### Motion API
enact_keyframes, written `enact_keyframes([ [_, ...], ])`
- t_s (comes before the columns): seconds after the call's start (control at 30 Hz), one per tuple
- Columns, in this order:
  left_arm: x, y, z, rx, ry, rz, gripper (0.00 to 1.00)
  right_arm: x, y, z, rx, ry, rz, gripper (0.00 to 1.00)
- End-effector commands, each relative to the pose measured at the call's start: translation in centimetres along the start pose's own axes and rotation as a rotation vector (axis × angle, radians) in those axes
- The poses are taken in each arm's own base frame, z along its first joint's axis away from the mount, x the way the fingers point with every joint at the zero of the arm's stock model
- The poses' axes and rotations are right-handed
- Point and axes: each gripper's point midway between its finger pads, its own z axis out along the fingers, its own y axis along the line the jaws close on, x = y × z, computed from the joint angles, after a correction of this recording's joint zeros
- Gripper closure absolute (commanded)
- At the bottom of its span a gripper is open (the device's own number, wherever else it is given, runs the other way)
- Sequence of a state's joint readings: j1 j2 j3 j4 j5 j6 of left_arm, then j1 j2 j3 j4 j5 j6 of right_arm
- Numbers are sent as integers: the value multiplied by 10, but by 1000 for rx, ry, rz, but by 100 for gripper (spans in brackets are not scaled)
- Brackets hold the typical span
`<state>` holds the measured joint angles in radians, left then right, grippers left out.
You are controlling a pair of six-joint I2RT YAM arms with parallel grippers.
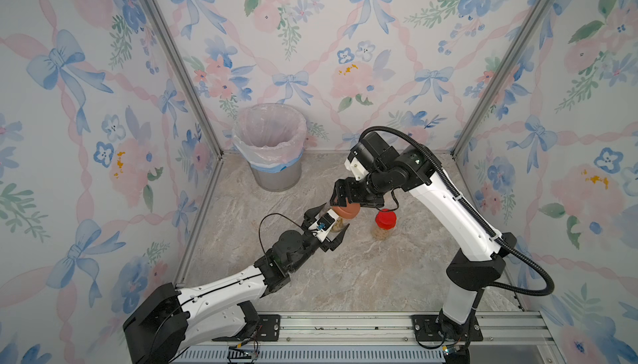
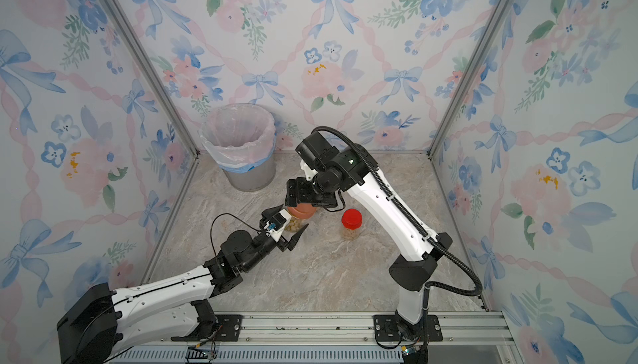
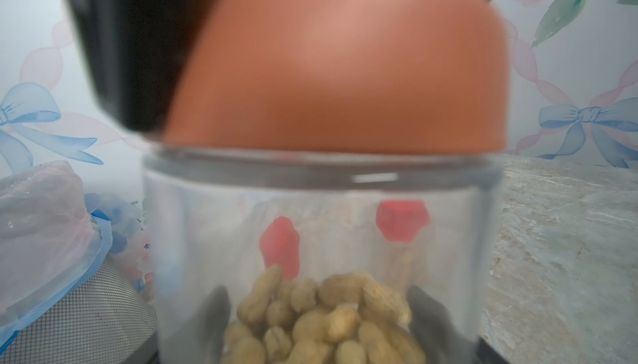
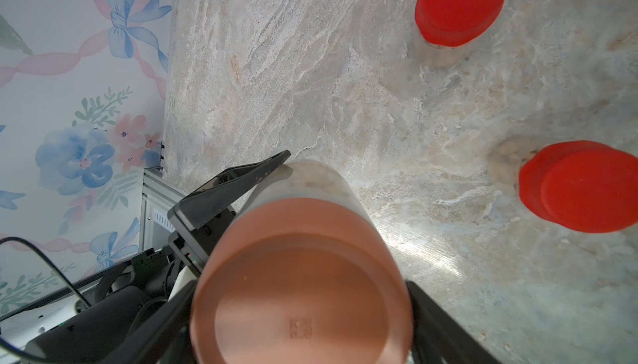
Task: Empty moldy peanuts from jars
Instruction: Unscrew the lid from the jar.
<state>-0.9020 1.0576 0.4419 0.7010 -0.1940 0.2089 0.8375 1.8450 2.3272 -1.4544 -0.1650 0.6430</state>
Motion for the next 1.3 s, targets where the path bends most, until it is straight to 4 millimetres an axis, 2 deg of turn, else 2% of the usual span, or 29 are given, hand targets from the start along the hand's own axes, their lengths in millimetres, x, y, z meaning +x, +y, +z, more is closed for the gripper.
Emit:
enact_keyframes([
  [0.0, -50, 15, -2, -40, -160, -21, 79, 7, -3, 0, 31, 25, -74, 16],
  [0.13, -53, 8, -5, 6, -178, -38, 79, 12, -9, -1, 60, 66, -209, 16],
  [0.2, -55, 3, -8, 35, -192, -47, 79, 13, -6, -4, 35, 71, -271, 15],
  [0.4, -56, 1, -12, 51, -202, -60, 79, -3, -10, -14, -51, 15, -306, 17],
  [0.57, -57, 0, -12, 57, -204, -57, 80, -8, -1, -16, -175, -4, -355, 17],
  [0.83, -55, 2, -10, 47, -197, -56, 80, -6, 10, -10, -237, 9, -392, 17],
  [0.93, -55, 3, -11, 43, -196, -55, 81, 1, 16, -9, -245, 21, -418, 17],
  [1.13, -54, 4, -10, 36, -194, -55, 82, 6, 29, -26, -275, -21, -466, 17],
  [1.27, -56, 6, -10, 33, -198, -56, 82, 9, 33, -29, -290, -25, -476, 17],
])
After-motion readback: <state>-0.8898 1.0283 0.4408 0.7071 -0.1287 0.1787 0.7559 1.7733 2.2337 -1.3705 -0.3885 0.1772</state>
